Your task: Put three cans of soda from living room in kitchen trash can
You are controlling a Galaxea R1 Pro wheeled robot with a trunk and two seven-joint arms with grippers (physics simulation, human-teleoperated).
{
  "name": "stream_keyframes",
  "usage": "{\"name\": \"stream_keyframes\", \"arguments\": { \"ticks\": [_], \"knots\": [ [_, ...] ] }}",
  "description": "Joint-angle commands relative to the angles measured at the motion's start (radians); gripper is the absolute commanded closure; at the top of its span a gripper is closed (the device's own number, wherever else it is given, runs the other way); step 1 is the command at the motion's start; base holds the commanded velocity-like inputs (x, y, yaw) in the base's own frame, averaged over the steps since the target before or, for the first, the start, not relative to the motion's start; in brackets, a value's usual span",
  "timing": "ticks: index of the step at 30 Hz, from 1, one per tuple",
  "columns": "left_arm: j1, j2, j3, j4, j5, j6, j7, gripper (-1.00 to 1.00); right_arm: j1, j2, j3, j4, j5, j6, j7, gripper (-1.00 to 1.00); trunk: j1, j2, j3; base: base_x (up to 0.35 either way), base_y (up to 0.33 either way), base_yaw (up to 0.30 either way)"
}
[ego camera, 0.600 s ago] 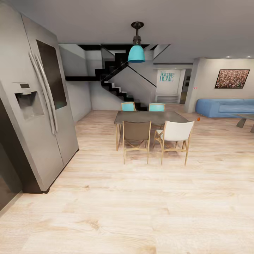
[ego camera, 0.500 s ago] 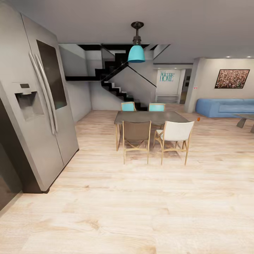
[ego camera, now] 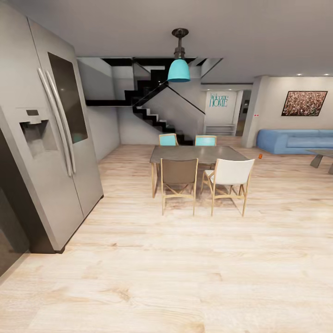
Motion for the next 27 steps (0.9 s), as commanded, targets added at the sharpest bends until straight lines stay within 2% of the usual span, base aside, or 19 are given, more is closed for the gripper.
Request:
{"name": "stream_keyframes", "arguments": {
  "ticks": [1,27],
  "knots": [
    [0.000,0.000,0.000,0.000,0.000,0.000,0.000,-1.00,0.000,0.000,0.000,0.000,-0.001,0.000,0.000,-1.00,0.000,0.000,0.000,0.000,0.000,0.000],
    [0.000,0.000,-0.001,0.000,-0.001,-0.002,0.000,-1.00,0.000,0.000,0.001,0.000,0.002,0.001,-0.002,-1.00,0.000,0.000,0.000,0.000,0.000,0.000]
  ]
}}
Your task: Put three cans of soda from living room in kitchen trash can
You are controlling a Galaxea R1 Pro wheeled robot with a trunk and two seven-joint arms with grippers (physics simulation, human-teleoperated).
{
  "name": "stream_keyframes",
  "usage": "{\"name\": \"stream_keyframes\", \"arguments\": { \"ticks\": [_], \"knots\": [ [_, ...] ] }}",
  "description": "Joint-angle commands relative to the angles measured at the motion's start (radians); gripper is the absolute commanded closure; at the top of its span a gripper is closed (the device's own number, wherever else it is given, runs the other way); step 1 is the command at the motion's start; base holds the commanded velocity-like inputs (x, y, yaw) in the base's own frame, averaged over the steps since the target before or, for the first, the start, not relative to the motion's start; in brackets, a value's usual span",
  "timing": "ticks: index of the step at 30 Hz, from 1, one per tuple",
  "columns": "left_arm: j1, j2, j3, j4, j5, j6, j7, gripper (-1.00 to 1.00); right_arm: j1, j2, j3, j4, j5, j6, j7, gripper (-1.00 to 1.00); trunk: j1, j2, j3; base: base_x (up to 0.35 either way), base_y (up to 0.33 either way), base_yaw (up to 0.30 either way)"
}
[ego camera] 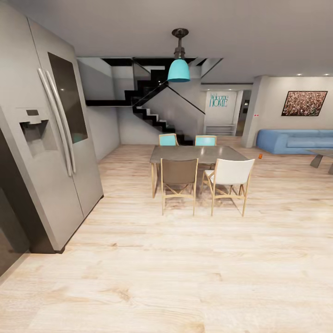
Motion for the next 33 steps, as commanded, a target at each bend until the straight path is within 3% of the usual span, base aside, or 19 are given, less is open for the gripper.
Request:
{"name": "stream_keyframes", "arguments": {
  "ticks": [1,13,33],
  "knots": [
    [0.000,0.000,0.000,0.000,0.000,0.000,0.000,-1.00,0.000,0.000,0.000,0.000,0.000,0.000,0.000,-1.00,0.000,0.000,0.000,0.000,0.000,0.000],
    [0.000,0.001,0.000,0.000,0.000,0.000,0.000,-1.00,0.000,0.000,0.000,0.000,-0.001,-0.001,0.000,-1.00,0.000,0.000,0.000,0.000,0.000,-0.018],
    [0.000,0.000,0.000,0.000,0.000,0.000,0.000,-1.00,0.000,0.000,0.000,0.000,0.002,-0.001,0.000,-1.00,0.000,0.000,0.000,0.000,0.000,-0.267]
  ]
}}
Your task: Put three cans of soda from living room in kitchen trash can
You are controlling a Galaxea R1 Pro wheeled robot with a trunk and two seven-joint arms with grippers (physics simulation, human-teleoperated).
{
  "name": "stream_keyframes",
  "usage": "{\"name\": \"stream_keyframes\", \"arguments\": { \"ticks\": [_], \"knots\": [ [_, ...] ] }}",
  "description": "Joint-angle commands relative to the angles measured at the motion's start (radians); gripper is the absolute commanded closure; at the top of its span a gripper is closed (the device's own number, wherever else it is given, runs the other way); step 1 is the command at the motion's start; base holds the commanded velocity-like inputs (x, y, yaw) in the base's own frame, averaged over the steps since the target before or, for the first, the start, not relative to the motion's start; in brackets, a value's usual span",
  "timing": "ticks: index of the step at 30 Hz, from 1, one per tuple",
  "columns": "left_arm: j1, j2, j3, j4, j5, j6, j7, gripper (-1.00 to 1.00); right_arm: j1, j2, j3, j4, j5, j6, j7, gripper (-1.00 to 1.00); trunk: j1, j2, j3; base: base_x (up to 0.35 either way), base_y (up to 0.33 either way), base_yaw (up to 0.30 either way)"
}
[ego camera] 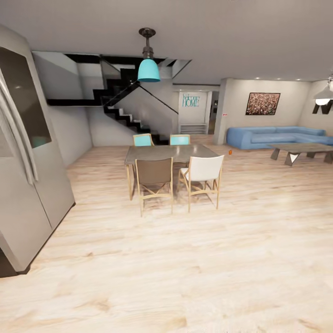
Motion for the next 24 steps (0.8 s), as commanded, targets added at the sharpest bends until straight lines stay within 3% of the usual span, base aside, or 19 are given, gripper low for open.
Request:
{"name": "stream_keyframes", "arguments": {
  "ticks": [1,19,24],
  "knots": [
    [0.000,0.000,0.000,0.000,0.000,0.000,0.000,-1.00,0.000,0.000,0.000,0.000,0.000,0.000,0.000,-1.00,0.000,0.000,0.000,0.000,0.000,-0.274],
    [0.000,-0.008,0.000,-0.004,0.000,0.001,0.009,-1.00,0.000,0.000,0.000,0.000,0.000,0.000,0.000,-1.00,0.000,0.000,0.000,0.000,0.000,-0.228],
    [0.000,-0.022,-0.001,-0.005,-0.001,0.002,0.007,-1.00,0.000,0.000,0.000,0.000,0.000,0.000,0.000,-1.00,0.000,0.000,0.000,0.000,0.000,-0.196]
  ]
}}
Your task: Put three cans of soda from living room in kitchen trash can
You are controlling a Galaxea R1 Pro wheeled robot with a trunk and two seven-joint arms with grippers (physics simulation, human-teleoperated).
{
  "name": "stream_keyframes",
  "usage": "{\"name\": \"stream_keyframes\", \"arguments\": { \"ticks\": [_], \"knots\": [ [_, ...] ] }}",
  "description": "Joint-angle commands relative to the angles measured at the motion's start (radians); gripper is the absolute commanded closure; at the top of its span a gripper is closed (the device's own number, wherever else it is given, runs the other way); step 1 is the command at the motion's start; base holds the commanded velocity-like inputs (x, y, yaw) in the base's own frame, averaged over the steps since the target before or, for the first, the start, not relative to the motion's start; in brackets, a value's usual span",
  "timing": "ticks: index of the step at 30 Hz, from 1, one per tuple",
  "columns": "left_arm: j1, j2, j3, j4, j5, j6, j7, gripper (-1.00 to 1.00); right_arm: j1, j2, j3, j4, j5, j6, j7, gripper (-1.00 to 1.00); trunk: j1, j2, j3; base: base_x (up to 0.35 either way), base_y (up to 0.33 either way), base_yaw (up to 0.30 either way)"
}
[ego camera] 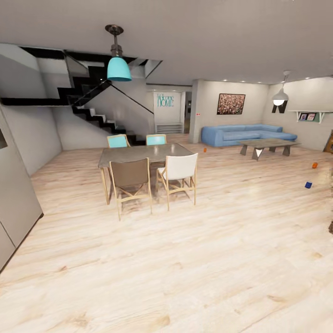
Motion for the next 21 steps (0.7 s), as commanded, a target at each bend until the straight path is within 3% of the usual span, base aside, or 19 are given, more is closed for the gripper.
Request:
{"name": "stream_keyframes", "arguments": {
  "ticks": [1,12,21],
  "knots": [
    [0.000,-0.003,-0.001,0.000,0.000,0.000,-0.001,-1.00,0.000,0.000,0.000,0.000,0.000,0.000,0.000,-1.00,0.000,0.000,0.000,0.000,0.000,-0.195],
    [0.000,-0.009,-0.004,0.000,0.000,0.000,-0.004,-1.00,0.000,0.000,0.000,0.000,0.000,0.001,0.001,-1.00,0.000,0.000,0.000,0.000,0.000,-0.184],
    [0.000,-0.009,0.000,0.001,0.001,-0.001,-0.005,-1.00,0.000,0.000,0.000,0.000,0.000,0.004,0.003,-1.00,0.000,0.000,0.000,0.000,0.000,-0.017]
  ]
}}
